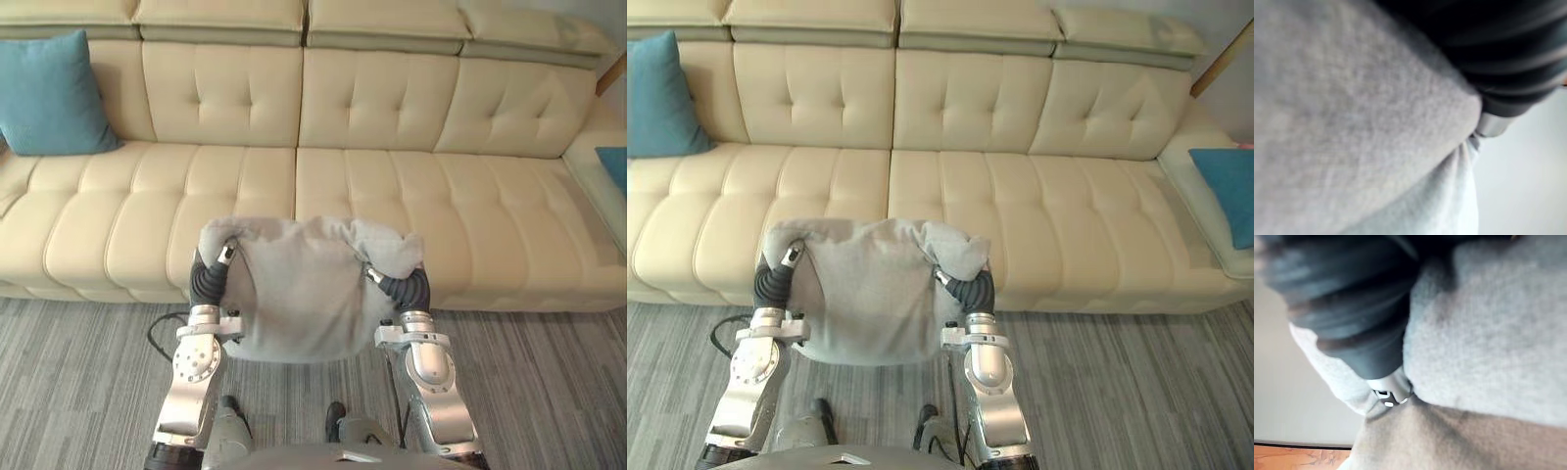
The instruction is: Pick up cushions and gather them together orderly.
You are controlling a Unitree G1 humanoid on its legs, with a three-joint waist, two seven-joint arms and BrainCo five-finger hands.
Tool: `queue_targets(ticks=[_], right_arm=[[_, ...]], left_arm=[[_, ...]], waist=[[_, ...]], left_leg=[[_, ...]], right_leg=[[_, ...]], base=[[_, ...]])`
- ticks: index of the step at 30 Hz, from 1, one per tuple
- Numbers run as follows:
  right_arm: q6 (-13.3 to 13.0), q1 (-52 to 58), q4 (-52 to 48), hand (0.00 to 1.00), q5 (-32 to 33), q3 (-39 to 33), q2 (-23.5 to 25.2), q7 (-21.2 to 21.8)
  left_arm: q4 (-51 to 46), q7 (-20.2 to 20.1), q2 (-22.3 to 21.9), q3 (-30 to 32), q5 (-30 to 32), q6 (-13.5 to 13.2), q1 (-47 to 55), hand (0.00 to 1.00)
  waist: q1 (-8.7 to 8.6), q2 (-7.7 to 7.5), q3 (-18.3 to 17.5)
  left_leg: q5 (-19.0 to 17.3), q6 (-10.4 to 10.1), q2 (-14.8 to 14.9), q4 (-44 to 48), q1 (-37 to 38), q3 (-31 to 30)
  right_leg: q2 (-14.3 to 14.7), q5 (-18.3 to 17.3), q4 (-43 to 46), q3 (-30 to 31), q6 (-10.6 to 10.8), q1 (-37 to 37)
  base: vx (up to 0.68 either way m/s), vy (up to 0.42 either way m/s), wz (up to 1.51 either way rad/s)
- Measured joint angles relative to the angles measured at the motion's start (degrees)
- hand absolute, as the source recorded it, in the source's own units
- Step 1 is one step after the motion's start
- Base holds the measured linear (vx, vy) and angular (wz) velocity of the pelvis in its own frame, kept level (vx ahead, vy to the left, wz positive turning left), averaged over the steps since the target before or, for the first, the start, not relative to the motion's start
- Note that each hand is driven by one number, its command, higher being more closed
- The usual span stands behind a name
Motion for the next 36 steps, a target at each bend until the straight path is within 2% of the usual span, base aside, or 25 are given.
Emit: queue_targets(ticks=[5,15,19,20,21,23,26,27,29,31,34,35,36], right_arm=[[0.1,0.2,6.3,1.00,0.3,-2.3,2.1,1.9],[0.5,1.4,8.6,1.00,1.1,-2.2,2.5,3.4],[0.6,1.3,8.6,1.00,1.1,-2.1,3.1,3.4],[0.6,1.2,8.6,1.00,1.1,-1.8,3.4,3.4],[0.6,1.2,8.6,1.00,1.1,-1.4,3.5,3.4],[0.6,1.2,8.6,1.00,1.1,-1.0,3.4,3.4],[0.6,1.2,8.2,1.00,1.1,-1.0,2.6,3.4],[0.6,1.3,8.0,1.00,1.1,-0.8,2.3,3.4],[0.6,1.7,6.9,1.00,1.1,-0.7,1.9,3.4],[0.7,2.6,4.6,1.00,1.1,-0.7,1.9,3.4],[0.7,2.8,0.2,1.00,1.1,-0.6,1.8,3.3],[0.7,2.8,-0.9,1.00,1.1,-0.4,1.7,3.3],[0.7,2.8,-1.6,1.00,1.1,0.1,1.6,3.1]], left_arm=[[2.7,-2.2,-0.4,-0.2,0.0,0.4,1.9,1.00],[3.8,-2.6,-0.3,0.0,-0.1,0.6,3.9,1.00],[3.8,-2.6,-0.3,0.4,-0.1,0.6,4.0,1.00],[3.8,-2.5,-0.3,0.9,-0.1,0.6,4.0,1.00],[3.7,-2.4,-0.3,1.2,-0.1,0.6,4.0,1.00],[3.6,-2.1,-0.3,1.3,-0.1,0.6,4.0,1.00],[3.2,-2.1,-0.4,1.0,-0.2,0.6,4.1,1.00],[3.2,-2.1,-0.5,1.0,-0.2,0.6,4.2,1.00],[2.8,-2.1,-0.9,1.0,-0.8,0.6,4.7,1.00],[1.8,-2.1,-1.2,0.9,-1.3,0.6,4.9,1.00],[-1.6,-2.1,-1.2,1.0,-1.8,0.5,5.2,1.00],[-2.2,-2.1,-1.4,1.2,-1.8,0.5,5.2,1.00],[-2.6,-2.1,-1.7,1.6,-1.9,0.5,5.3,1.00]], waist=[[-0.86,-0.26,-1.4],[-0.77,-1.20,-2.6],[-0.35,-1.39,-2.7],[-0.14,-1.38,-2.7],[0.26,-1.37,-2.7],[-0.15,-1.17,-2.5],[-0.99,-0.27,-2.1],[-0.83,0.12,-1.8],[-0.10,1.83,-0.7],[0.22,2.17,-0.6],[1.51,2.18,-0.6],[1.79,2.30,-0.6],[1.83,2.59,-0.5]], left_leg=[[1.8,0.3,-2.1,-5.3,3.8,0.1],[3.0,1.2,-4.8,-8.1,6.1,0.0],[2.3,1.1,-5.0,-6.8,6.1,0.2],[1.2,0.6,-5.0,-6.0,5.9,0.2],[0.4,1.1,-5.2,-5.9,5.9,0.1],[0.3,1.3,-5.3,-5.7,5.1,-0.1],[-1.2,0.8,-3.6,-1.0,1.7,-1.9],[-1.8,0.6,-3.0,0.6,1.2,-2.4],[-4.2,1.0,-0.6,7.1,0.7,-3.2],[-4.4,1.2,-0.3,7.9,0.6,-3.6],[-3.6,1.4,-0.3,6.0,0.4,-3.4],[-3.1,0.9,-0.2,5.8,0.6,-3.2],[-2.2,-0.8,0.3,6.9,0.1,-3.1]], right_leg=[[0.0,3.4,-6.8,0.8,0.0,4.7],[-1.5,5.7,-10.2,3.4,0.8,6.2],[-1.9,5.8,-10.2,4.7,0.8,5.8],[-1.9,5.8,-9.9,5.6,0.8,5.2],[-1.8,5.8,-9.3,6.3,0.7,4.4],[-1.9,5.5,-8.2,6.6,0.7,3.4],[-1.3,4.0,-4.8,5.0,0.5,1.9],[-1.0,3.6,-4.0,4.6,0.7,2.0],[-0.2,0.6,0.5,3.7,0.7,2.7],[-0.4,-1.3,2.0,2.8,0.1,2.7],[-0.4,-2.0,2.6,2.7,0.2,1.9],[-0.3,-2.0,1.9,2.7,0.0,2.0],[-0.3,-1.7,0.3,2.8,-0.4,3.1]], base=[[0.06,0.029,0.01],[-0.05,0.044,-0.04],[-0.09,0.049,-0.16],[-0.09,0.050,-0.41],[-0.12,0.055,-0.44],[-0.07,0.024,-0.15],[-0.01,-0.019,0.19],[0.03,-0.037,0.22],[0.02,-0.014,0.16],[-0.01,-0.017,0.23],[-0.01,-0.052,0.07],[0.02,-0.038,-0.02],[0.04,0.005,0.15]])
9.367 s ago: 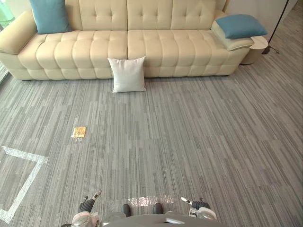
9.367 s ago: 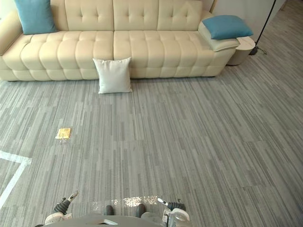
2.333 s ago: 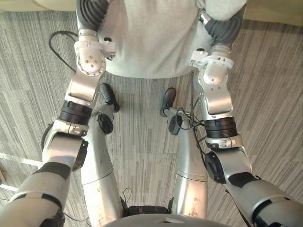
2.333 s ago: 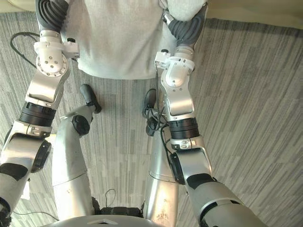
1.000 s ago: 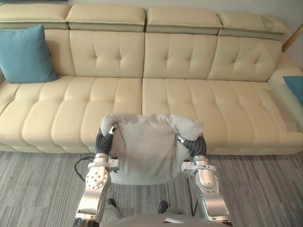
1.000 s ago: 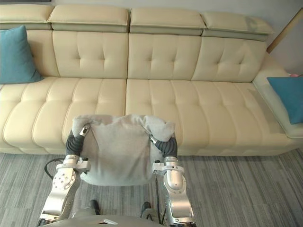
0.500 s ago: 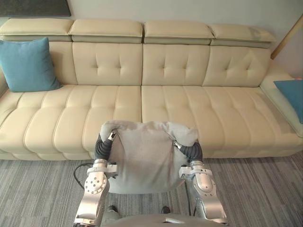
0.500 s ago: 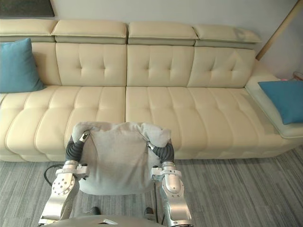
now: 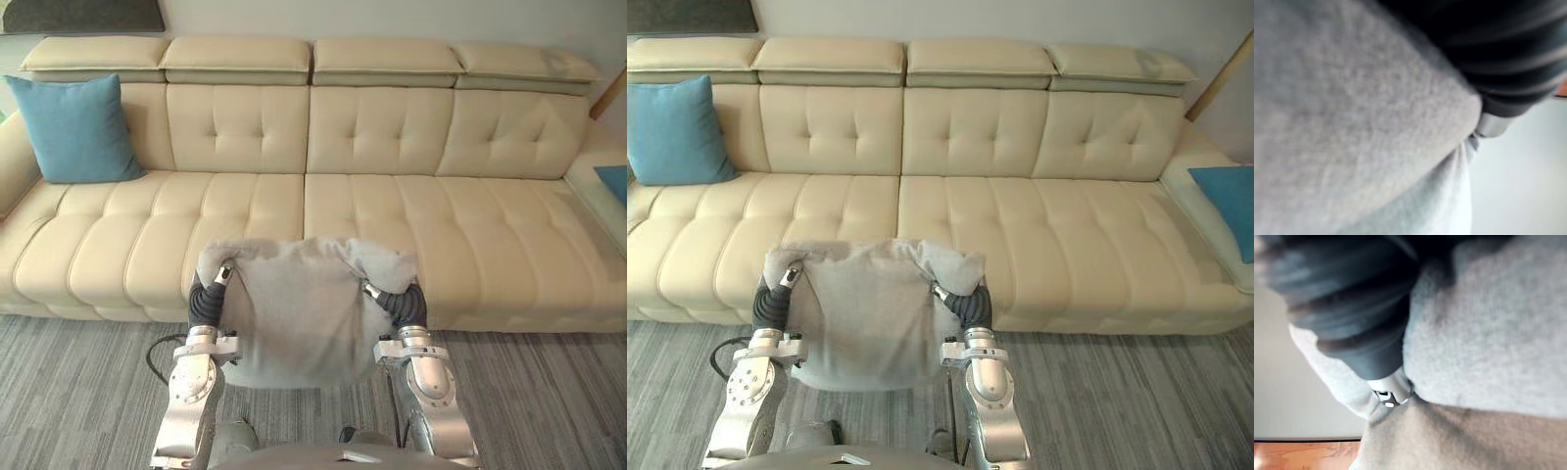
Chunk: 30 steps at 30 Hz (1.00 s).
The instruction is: Pick up cushions and gather them together orderly.
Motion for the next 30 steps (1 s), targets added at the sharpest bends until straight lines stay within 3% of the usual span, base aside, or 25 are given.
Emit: queue_targets(ticks=[1,2,3,5,6,7,9,12,15,18,19,20,21,22,24,26,27,28,29,30], right_arm=[[0.0,0.1,0.0,1.00,0.0,0.2,-0.1,-0.6],[0.0,0.1,0.1,1.00,0.0,0.2,-0.3,-0.9],[0.0,0.0,0.0,1.00,0.0,0.2,-0.9,-1.2],[0.5,-0.5,0.4,1.00,0.0,1.1,-1.9,-1.3],[0.6,-0.2,0.4,1.00,0.0,1.4,-1.8,-1.3],[1.1,-0.3,0.7,1.00,0.0,1.7,-2.1,-1.2],[1.4,0.0,0.7,1.00,0.0,2.2,-2.0,-1.0],[1.0,-0.8,3.0,1.00,-0.1,2.8,-1.9,-0.5],[1.0,-2.9,8.9,1.00,-0.2,2.4,-2.0,0.5],[1.1,-4.2,14.7,1.00,-0.9,2.4,-1.8,1.6],[1.1,-4.2,15.5,1.00,-1.0,2.5,-1.7,1.9],[1.2,-4.1,16.3,1.00,-1.1,2.5,-1.4,2.2],[1.1,-3.7,16.2,1.00,-1.0,2.5,-1.2,2.8],[1.1,-3.7,16.2,1.00,-1.0,2.4,-0.9,2.8],[1.0,-4.2,16.0,1.00,-1.0,1.8,-0.6,2.8],[1.0,-4.3,15.7,1.00,-1.0,1.5,-0.6,2.9],[1.0,-3.9,14.9,1.00,-1.0,1.8,-0.5,3.0],[1.1,-4.4,14.1,1.00,-0.9,1.5,-2.3,3.0],[1.1,-4.2,11.9,1.00,-0.9,0.7,-3.1,3.0],[1.1,-4.2,11.2,1.00,-0.9,0.4,-3.2,3.0]], left_arm=[[0.0,0.0,0.1,0.0,0.0,0.0,0.3,1.00],[0.0,0.0,0.1,-0.2,0.0,0.0,0.5,1.00],[-0.1,0.0,-0.6,-0.5,0.0,0.1,1.0,1.00],[-0.4,0.1,-1.4,-0.2,0.0,0.4,1.6,1.00],[-1.4,0.1,-0.8,-0.2,0.0,0.4,1.8,1.00],[-1.8,0.1,-0.5,-0.2,0.0,0.5,2.0,1.00],[-1.9,0.1,-0.4,0.0,0.0,0.6,2.9,1.00],[-1.3,0.0,0.0,0.9,0.0,0.6,3.5,1.00],[1.6,-0.3,0.3,1.3,0.0,0.9,2.8,1.00],[3.8,-0.4,0.9,1.7,0.0,1.5,2.5,1.00],[3.8,-0.2,1.3,1.7,0.0,1.9,2.7,1.00],[3.7,0.0,1.4,1.7,0.0,2.2,3.0,1.00],[3.7,0.1,1.5,1.8,0.0,2.1,3.3,1.00],[3.7,0.1,1.5,1.9,0.0,2.0,3.1,1.00],[3.7,0.0,1.5,1.9,0.0,1.6,2.5,1.00],[3.6,-0.3,1.6,1.8,0.0,1.6,2.4,1.00],[3.8,-0.3,2.0,1.9,0.0,1.6,2.2,1.00],[4.8,-0.4,0.5,1.7,0.1,1.8,1.5,1.00],[4.7,-0.8,-0.3,1.2,0.0,1.8,0.8,1.00],[4.7,-1.1,-0.6,1.3,0.1,1.8,0.4,1.00]], waist=[[-0.15,-0.94,0.8],[-0.02,-1.15,0.7],[0.52,-0.09,0.1],[1.38,2.44,-0.6],[1.28,1.41,-0.3],[1.23,0.39,0.1],[1.49,-0.21,-0.6],[1.50,-3.24,-2.9],[1.04,-3.88,-3.4],[1.07,-3.74,-3.4],[0.74,-3.69,-3.2],[0.45,-3.01,-2.2],[-0.51,-1.93,-1.6],[-0.80,-1.93,-1.6],[-1.54,-1.98,-1.6],[-2.12,-2.10,-1.4],[-2.42,-3.93,-1.0],[-1.66,-1.11,-0.2],[-1.76,0.30,0.7],[-1.74,0.70,0.9]], left_leg=[[-0.4,-1.6,0.3,5.2,-3.6,0.2],[-1.1,-0.8,-0.5,3.2,-3.3,0.2],[-1.6,-1.2,-1.3,-3.3,-2.2,-0.1],[-0.7,0.6,-1.4,-5.0,-1.6,0.6],[-1.0,1.0,-1.7,-3.5,-1.8,0.8],[-2.5,2.2,-1.7,-0.1,-2.1,1.0],[-4.6,3.1,-1.7,2.3,-2.5,1.8],[-5.8,4.0,-5.8,0.9,-3.2,1.5],[-6.6,5.4,-8.7,-0.6,-2.9,1.6],[-6.8,5.8,-9.7,-3.6,0.0,1.8],[-7.5,6.9,-10.1,-4.9,2.1,1.6],[-8.2,7.7,-10.1,-7.6,7.1,1.5],[-9.0,8.7,-9.8,-9.1,10.3,1.2],[-9.4,8.7,-9.7,-9.2,11.1,1.2],[-10.8,7.6,-8.9,-8.8,13.0,1.2],[-11.9,5.6,-8.3,-8.2,14.8,1.2],[-13.7,3.5,-9.7,-7.8,16.4,-0.3],[-14.4,3.3,-7.6,-8.0,17.5,-1.7],[-14.0,3.2,-6.8,-8.3,17.7,-2.3],[-13.5,3.1,-6.4,-8.4,17.7,-2.5]], right_leg=[[-0.5,0.4,-1.9,0.1,-0.6,1.7],[-1.2,0.3,-1.9,0.3,-0.4,1.6],[-1.0,0.1,-2.3,1.3,-0.1,1.0],[0.6,-1.0,-2.4,3.1,-1.2,1.2],[0.2,-1.0,-1.1,3.3,-1.2,1.2],[-0.1,-0.7,-2.2,4.3,1.7,2.4],[0.1,-0.4,-4.1,6.2,1.9,2.8],[-3.0,0.9,-6.7,9.8,3.9,0.2],[-5.4,1.8,-5.5,11.7,4.5,-1.8],[-6.0,1.8,8.9,10.6,4.6,-8.7],[-6.1,2.7,14.8,10.2,4.4,-10.4],[-6.0,4.5,25.6,9.2,2.0,-13.9],[-5.0,-0.8,29.0,7.5,0.2,-15.8],[-4.5,-2.0,28.1,6.7,0.1,-16.4],[-0.4,-2.2,18.6,4.0,-1.1,-19.1],[2.7,4.5,6.6,2.8,-2.7,-18.7],[3.1,16.0,-0.4,4.1,-3.8,-16.6],[4.9,15.0,0.9,3.1,-4.1,-15.5],[5.4,13.2,1.3,2.1,-4.4,-15.3],[5.4,12.5,1.8,1.5,-4.7,-15.4]], base=[[0.02,0.027,0.14],[0.01,0.062,-0.07],[0.02,0.099,-0.45],[0.13,0.102,-0.63],[0.23,0.059,-0.45],[0.20,0.114,-0.39],[0.22,0.142,-0.48],[0.23,0.163,-0.50],[0.20,0.169,-0.41],[0.16,0.122,-0.21],[0.18,0.107,-0.04],[0.22,0.100,0.02],[0.18,0.063,0.02],[0.17,-0.003,0.10],[0.25,-0.083,0.12],[0.34,-0.154,0.24],[0.32,-0.161,0.15],[0.35,-0.174,0.24],[0.26,-0.142,0.10],[0.23,-0.131,0.38]])
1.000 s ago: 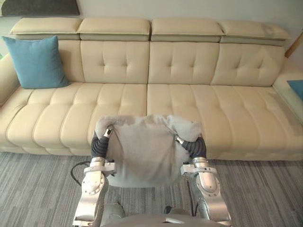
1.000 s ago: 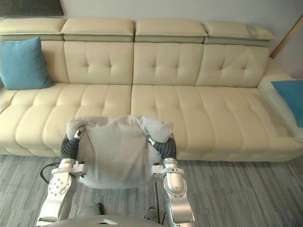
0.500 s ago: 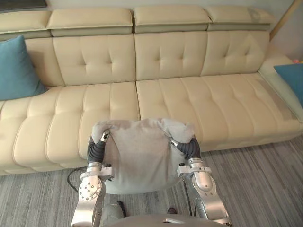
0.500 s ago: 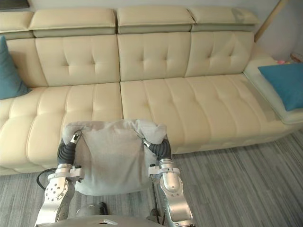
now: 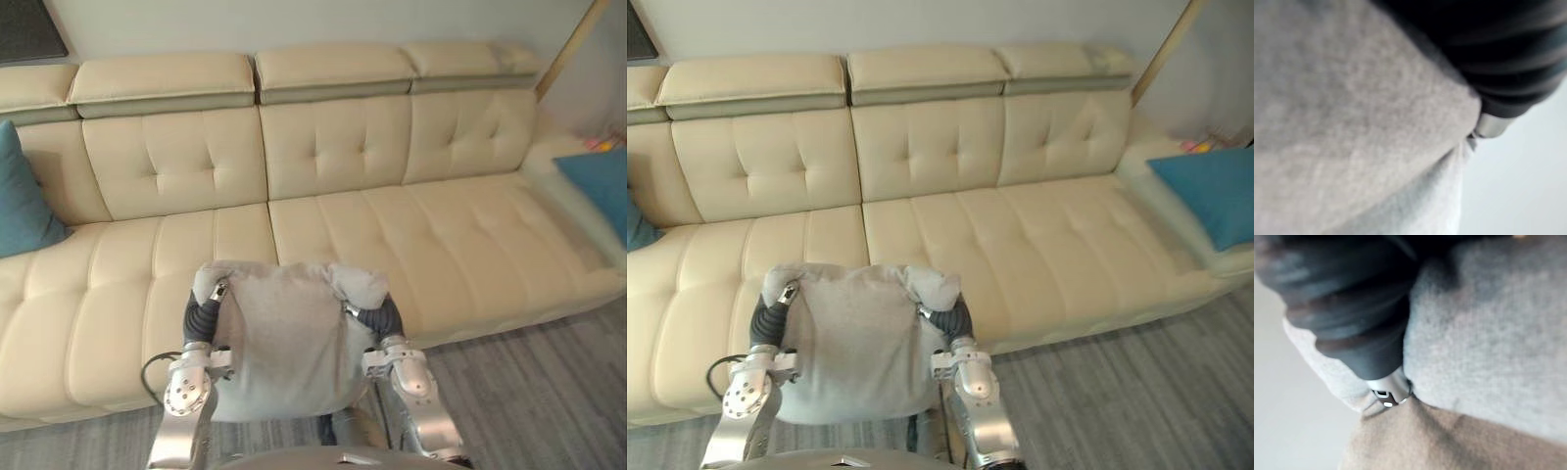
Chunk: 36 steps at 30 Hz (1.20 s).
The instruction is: Pick up cushions and gather them together orderly.
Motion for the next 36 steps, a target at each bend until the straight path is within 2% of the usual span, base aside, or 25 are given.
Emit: queue_targets(ticks=[2,3,4,6,7,9,10,11,12,13,15,19,27,33,36], right_arm=[[0.0,1.2,-2.2,1.00,0.0,-0.4,0.0,-0.1],[0.0,1.7,-2.9,1.00,0.0,-0.4,0.1,-0.1],[0.0,3.8,-5.9,1.00,0.0,-0.3,0.1,-0.2],[0.0,5.7,-9.2,1.00,0.3,-0.2,-0.1,-0.2],[0.0,5.8,-9.9,1.00,0.4,-0.2,-0.2,-0.3],[-0.1,5.3,-11.9,1.00,0.8,-1.1,-1.1,-1.0],[-0.1,5.2,-11.8,1.00,0.8,-1.6,-1.0,-1.3],[-0.1,5.2,-11.5,1.00,0.8,-1.7,-1.0,-1.5],[-0.1,5.0,-11.1,1.00,0.8,-1.9,-1.0,-1.5],[-0.1,4.8,-10.1,1.00,0.8,-2.2,-0.8,-1.5],[-0.1,5.0,-6.6,1.00,0.8,-2.1,-0.2,-1.3],[0.0,4.6,-3.6,1.00,-0.1,-2.7,1.3,-1.1],[0.0,0.5,1.1,1.00,-0.1,-2.6,1.3,-1.4],[0.0,-12.9,6.6,1.00,-0.2,-1.8,1.1,-5.4],[0.0,-25.1,10.0,1.00,-0.3,-1.4,0.4,-8.3]], left_arm=[[-0.7,-0.4,-0.9,-0.1,0.0,0.0,-0.8,1.00],[-1.0,-0.5,-0.9,-0.1,0.0,0.0,-0.7,1.00],[-1.3,-0.5,-0.9,-0.1,-0.1,0.0,-0.7,1.00],[-2.8,-0.6,-1.0,-0.4,-0.1,-0.1,0.1,1.00],[-3.6,-0.6,-1.1,-0.7,-0.1,-0.1,0.4,1.00],[-5.4,-0.6,-1.8,-1.8,-0.1,-0.2,0.2,1.00],[-5.5,-0.6,-2.4,-2.2,0.0,-0.3,0.3,1.00],[-5.2,-0.6,-2.7,-2.4,0.0,-0.3,0.4,1.00],[-5.1,-0.6,-2.8,-2.5,0.0,-0.3,0.4,1.00],[-4.5,-0.6,-2.6,-2.8,0.0,-0.4,0.4,1.00],[-1.8,-0.6,-1.6,-3.0,0.0,-0.4,0.4,1.00],[0.2,-0.6,-0.3,-3.3,0.0,-0.4,0.4,1.00],[1.4,0.2,0.8,-3.4,0.0,-0.4,-0.6,1.00],[5.2,5.9,3.0,-1.8,2.6,-0.4,-12.2,1.00],[8.5,8.9,7.5,-1.2,4.3,-0.4,-23.5,1.00]], waist=[[-0.45,0.28,0.2],[-0.40,0.34,0.4],[0.22,0.58,0.8],[1.42,0.51,0.7],[1.50,0.69,0.5],[1.48,1.50,0.0],[1.61,1.52,0.0],[1.63,1.26,-0.3],[1.64,1.64,-0.6],[1.73,1.81,-1.1],[1.27,-0.18,-2.5],[0.71,-0.69,-2.8],[0.38,-1.13,-3.1],[0.40,-1.26,-3.0],[0.46,-1.73,-0.8]], left_leg=[[1.7,0.0,2.1,4.1,-0.2,-1.8],[1.8,0.2,2.8,6.9,-0.6,-2.2],[3.9,2.7,5.6,19.9,-4.3,-2.3],[8.9,3.0,8.5,32.1,-9.2,-2.0],[8.3,2.8,9.0,33.2,-10.2,-1.9],[3.0,3.6,9.3,31.2,-14.2,0.6],[1.2,3.1,8.9,25.7,-14.9,1.7],[1.7,2.5,7.9,17.4,-13.8,1.8],[4.8,2.4,7.2,10.0,-12.8,1.8],[8.9,-0.7,6.4,5.6,-11.8,1.5],[11.8,-0.5,3.2,-1.4,-9.1,2.6],[12.7,0.1,0.8,-5.0,-7.1,3.0],[13.3,1.0,-1.1,-8.0,-5.6,4.1],[14.7,1.4,-1.6,-8.6,-8.5,5.4],[15.8,1.6,-1.6,-7.4,-13.0,5.5]], right_leg=[[-0.1,-4.9,3.1,-3.5,-0.7,1.9],[0.0,-5.7,3.4,-4.3,-1.0,3.0],[0.7,-8.0,3.7,-5.5,-1.5,6.9],[0.8,-10.7,3.4,-6.0,-2.0,9.9],[0.8,-11.0,3.2,-6.2,-2.2,10.1],[0.5,-10.9,2.0,-6.2,-3.0,10.4],[-0.2,-10.8,1.3,-6.5,-2.9,11.2],[-1.1,-10.6,1.3,-6.8,-2.3,11.4],[-1.2,-10.3,1.3,-6.7,-1.3,11.4],[-1.3,-10.6,1.2,-6.1,0.0,11.3],[-2.8,-7.7,-3.6,-4.7,1.9,12.8],[-3.4,-3.6,-11.3,-4.0,3.3,16.6],[-3.5,-0.1,-17.3,-1.0,3.6,18.5],[-3.5,2.9,-19.7,1.1,3.2,15.3],[-3.7,5.5,-20.4,1.6,2.8,11.6]], base=[[0.26,-0.182,0.64],[0.24,-0.188,0.70],[0.18,-0.152,0.40],[0.20,-0.119,0.17],[0.18,-0.040,0.13],[0.21,0.028,0.17],[0.20,0.095,0.10],[0.15,0.129,0.05],[0.14,0.162,-0.07],[0.15,0.162,-0.08],[0.15,0.155,-0.06],[0.08,0.124,-0.04],[-0.01,0.042,-0.11],[-0.11,-0.035,-0.15],[-0.18,-0.042,-0.05]])
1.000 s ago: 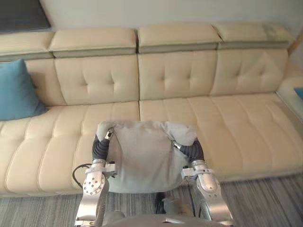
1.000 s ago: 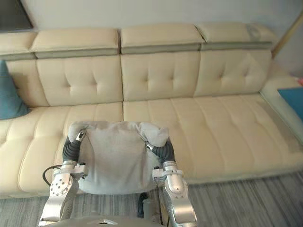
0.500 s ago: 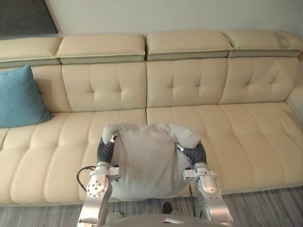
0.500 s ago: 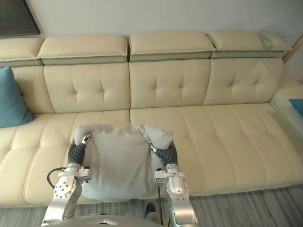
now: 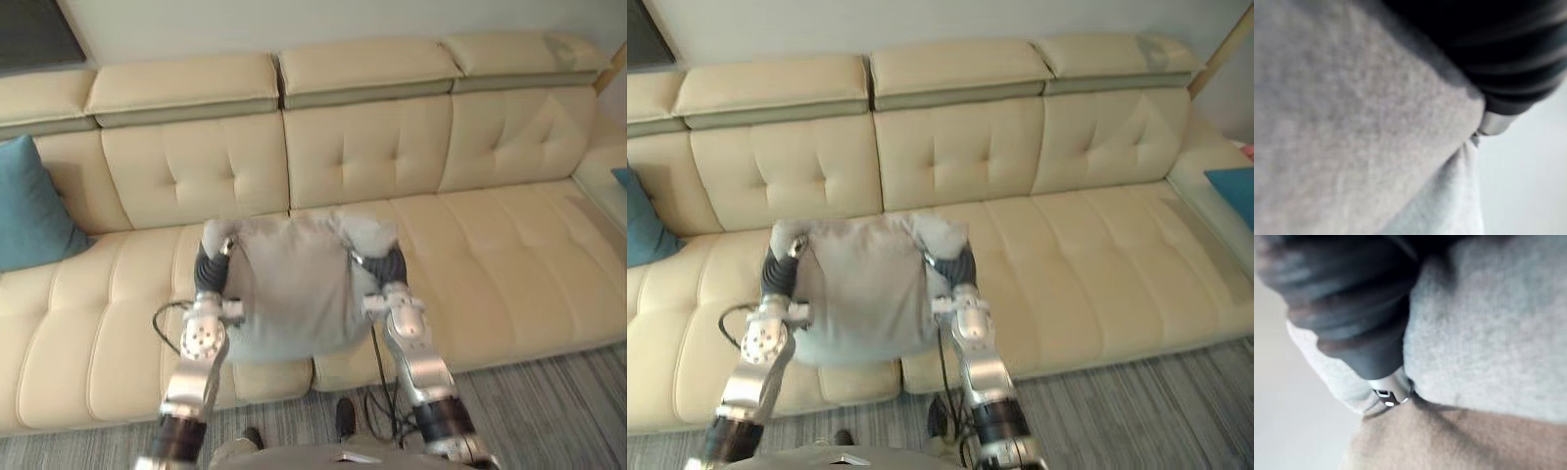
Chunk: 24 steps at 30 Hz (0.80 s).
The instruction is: Pick up cushions and gather them together orderly.
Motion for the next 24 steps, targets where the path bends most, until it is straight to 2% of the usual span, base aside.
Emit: queue_targets(ticks=[4,6,8,10,15,17,24], right_arm=[[0.0,-14.9,1.6,1.00,-1.1,0.0,-1.4,-5.0],[0.0,-21.0,2.2,1.00,-1.3,-0.6,-1.9,-7.1],[0.0,-26.8,2.5,1.00,-1.7,-3.6,-2.1,-8.3],[0.0,-34.5,2.4,1.00,-2.9,-5.9,-2.9,-12.0],[0.0,-44.4,2.4,1.00,-4.4,-9.0,-3.8,-16.6],[0.0,-48.2,2.4,1.00,-4.5,-10.3,-3.7,-18.6],[1.3,-51.0,2.4,1.00,-4.4,-12.9,-3.8,-21.1]], left_arm=[[3.8,4.8,4.4,1.4,0.9,0.0,-13.8,1.00],[5.4,6.6,6.6,1.7,0.9,0.0,-19.9,1.00],[7.8,7.5,8.9,1.7,0.9,-0.1,-26.3,1.00],[9.5,9.3,11.0,1.9,2.4,-0.2,-34.1,1.00],[13.7,10.9,11.3,3.1,3.1,-1.0,-44.8,1.00],[14.8,10.9,11.3,3.8,3.1,-1.5,-49.4,1.00],[16.0,10.9,8.6,4.1,1.0,-1.5,-54.6,1.00]], waist=[[0.21,0.19,4.7],[0.38,0.31,5.4],[0.86,0.44,7.3],[1.31,0.56,8.2],[1.85,1.36,11.0],[2.02,1.81,13.2],[2.83,2.97,15.1]], left_leg=[[0.7,0.2,0.3,3.2,-6.2,-0.6],[0.9,0.2,0.6,4.9,-10.3,-1.2],[1.8,0.3,0.6,5.2,-12.5,-1.8],[3.0,0.4,0.7,5.6,-17.2,-2.8],[6.5,0.4,-0.4,2.2,-21.3,-3.4],[8.1,0.2,-0.8,0.4,-23.0,-3.7],[10.4,-0.5,-0.2,-1.5,-29.2,-4.2]], right_leg=[[-0.5,2.2,0.1,-0.2,0.0,-4.5],[-0.6,2.9,0.6,-0.6,-0.3,-7.8],[-0.7,3.1,1.7,-1.2,-0.4,-9.9],[-0.8,3.3,2.8,-2.0,-0.5,-14.5],[-1.6,3.7,4.1,-2.9,-0.9,-20.1],[-1.7,4.1,4.3,-3.1,-1.0,-22.6],[-1.7,3.5,7.7,-3.4,-1.3,-30.6]], base=[[-0.18,-0.013,0.08],[-0.15,0.017,0.14],[-0.13,0.004,0.22],[-0.13,-0.029,0.25],[-0.04,-0.020,0.17],[-0.04,-0.012,0.11],[-0.03,-0.020,0.09]])
